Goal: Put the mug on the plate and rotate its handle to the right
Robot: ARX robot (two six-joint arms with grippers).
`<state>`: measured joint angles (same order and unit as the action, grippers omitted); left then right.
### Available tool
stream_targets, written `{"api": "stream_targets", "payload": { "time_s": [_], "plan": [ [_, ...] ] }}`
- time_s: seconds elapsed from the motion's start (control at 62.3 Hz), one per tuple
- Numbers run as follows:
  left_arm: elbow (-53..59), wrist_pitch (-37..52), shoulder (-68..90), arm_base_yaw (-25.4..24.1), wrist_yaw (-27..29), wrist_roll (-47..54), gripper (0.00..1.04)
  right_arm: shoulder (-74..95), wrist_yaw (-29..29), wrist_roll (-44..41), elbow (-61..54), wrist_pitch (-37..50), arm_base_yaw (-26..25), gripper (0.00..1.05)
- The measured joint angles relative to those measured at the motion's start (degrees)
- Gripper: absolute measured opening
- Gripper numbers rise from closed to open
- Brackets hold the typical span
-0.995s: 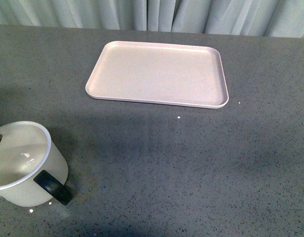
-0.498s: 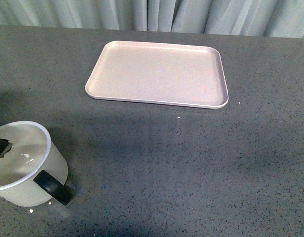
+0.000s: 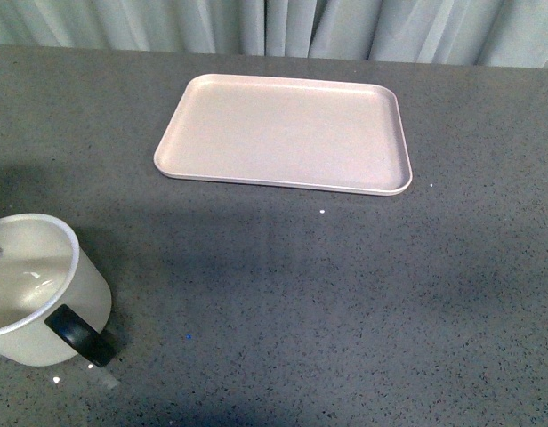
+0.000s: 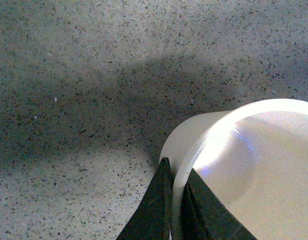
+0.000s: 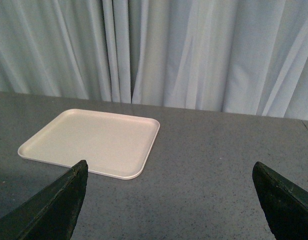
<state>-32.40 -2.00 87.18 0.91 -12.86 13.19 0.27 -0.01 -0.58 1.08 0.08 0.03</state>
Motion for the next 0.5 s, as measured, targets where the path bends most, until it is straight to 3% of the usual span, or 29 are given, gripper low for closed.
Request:
{"api": "stream_targets", "payload": {
  "time_s": [0.241,0.498],
  "plan": [
    [-6.8,-2.8,-0.6,5.1,-0.1,-4.7,0.02,0.0,0.0,0.0,0.0,0.0,0.0,0.96],
    [-26.0,-5.5,11.4,13.8,2.3,-8.8,0.02,0.0,0.0,0.0,0.0,0.0,0.0,0.96]
  ]
}}
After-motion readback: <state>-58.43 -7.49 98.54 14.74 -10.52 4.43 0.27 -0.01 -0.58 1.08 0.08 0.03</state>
